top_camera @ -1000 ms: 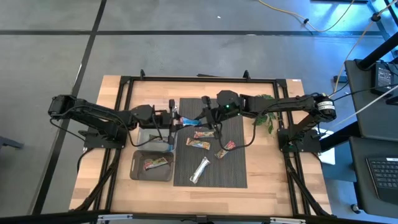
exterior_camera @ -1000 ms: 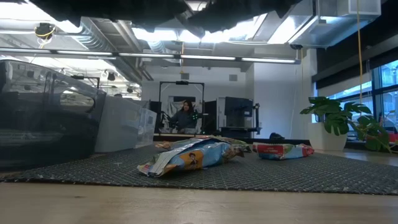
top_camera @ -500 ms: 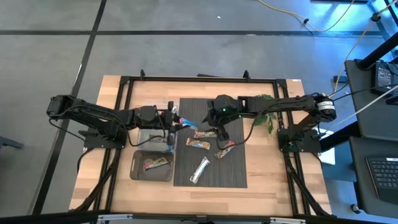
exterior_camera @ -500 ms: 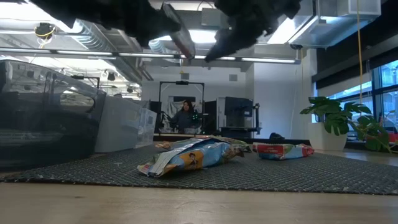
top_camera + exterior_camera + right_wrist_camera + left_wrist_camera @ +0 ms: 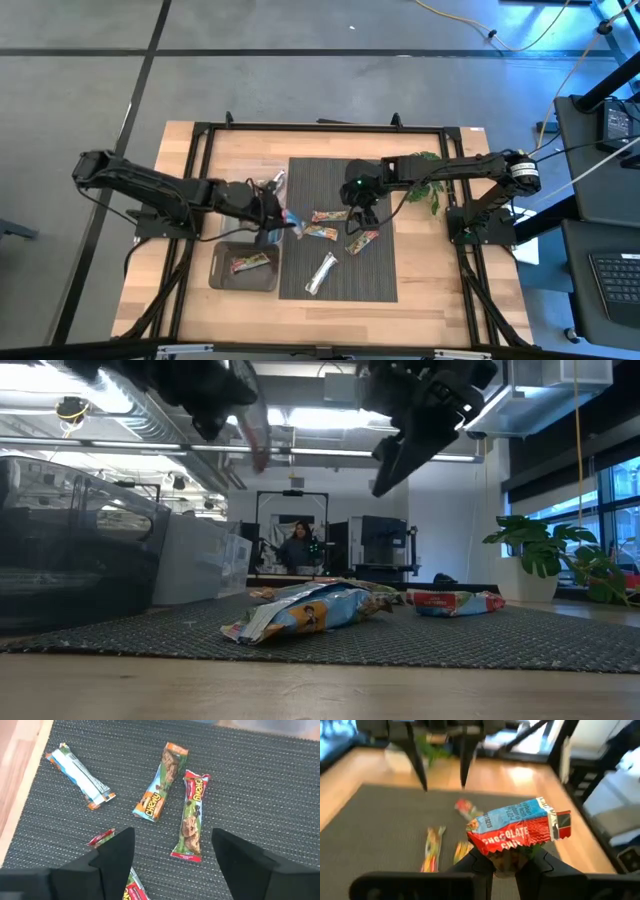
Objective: Pick and place Granola Bars by type
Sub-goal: Put the red granola bar into the black bin
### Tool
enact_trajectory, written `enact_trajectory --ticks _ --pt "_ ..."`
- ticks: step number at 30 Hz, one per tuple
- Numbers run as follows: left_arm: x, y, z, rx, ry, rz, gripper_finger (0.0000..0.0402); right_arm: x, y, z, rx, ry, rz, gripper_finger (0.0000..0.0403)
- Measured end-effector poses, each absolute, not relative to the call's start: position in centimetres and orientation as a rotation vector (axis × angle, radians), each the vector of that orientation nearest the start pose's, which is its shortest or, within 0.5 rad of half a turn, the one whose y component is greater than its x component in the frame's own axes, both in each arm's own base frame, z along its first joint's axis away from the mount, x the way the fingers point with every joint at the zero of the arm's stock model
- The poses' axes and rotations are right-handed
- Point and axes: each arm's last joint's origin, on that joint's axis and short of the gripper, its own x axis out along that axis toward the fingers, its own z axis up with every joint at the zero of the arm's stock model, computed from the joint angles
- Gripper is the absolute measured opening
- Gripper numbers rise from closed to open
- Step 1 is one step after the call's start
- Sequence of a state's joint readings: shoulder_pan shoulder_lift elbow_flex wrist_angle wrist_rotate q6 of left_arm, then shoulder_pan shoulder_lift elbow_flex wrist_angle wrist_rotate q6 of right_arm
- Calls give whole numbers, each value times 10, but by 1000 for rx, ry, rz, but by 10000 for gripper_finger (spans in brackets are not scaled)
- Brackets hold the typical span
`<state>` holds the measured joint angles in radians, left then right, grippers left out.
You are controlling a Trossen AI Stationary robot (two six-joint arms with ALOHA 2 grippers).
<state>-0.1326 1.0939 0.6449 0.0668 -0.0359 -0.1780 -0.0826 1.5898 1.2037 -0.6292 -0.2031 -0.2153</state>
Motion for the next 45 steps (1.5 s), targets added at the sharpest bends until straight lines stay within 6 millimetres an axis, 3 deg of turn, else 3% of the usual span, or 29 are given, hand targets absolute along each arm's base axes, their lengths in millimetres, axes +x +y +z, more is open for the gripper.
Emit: enact_trajectory --ticks 4,9,15,21,28,33,45 --pt "230 -43 256 -161 575 -3 47 326 -21 250 -55 972 216 268" --pt "219 -57 259 -339 767 15 47 328 -21 251 -61 945 214 268" --pt "207 -77 255 -509 917 -74 47 330 -22 253 -67 916 210 268" --pt "195 -91 251 -442 980 -63 47 334 -22 249 -68 912 210 268" --pt "187 -102 238 -443 1094 31 47 349 -22 218 -47 996 216 268" --pt "192 -112 222 -400 1160 51 47 358 -20 202 -59 1008 224 268" --pt "204 -120 193 -386 1293 117 49 359 -22 195 -136 1036 195 268"
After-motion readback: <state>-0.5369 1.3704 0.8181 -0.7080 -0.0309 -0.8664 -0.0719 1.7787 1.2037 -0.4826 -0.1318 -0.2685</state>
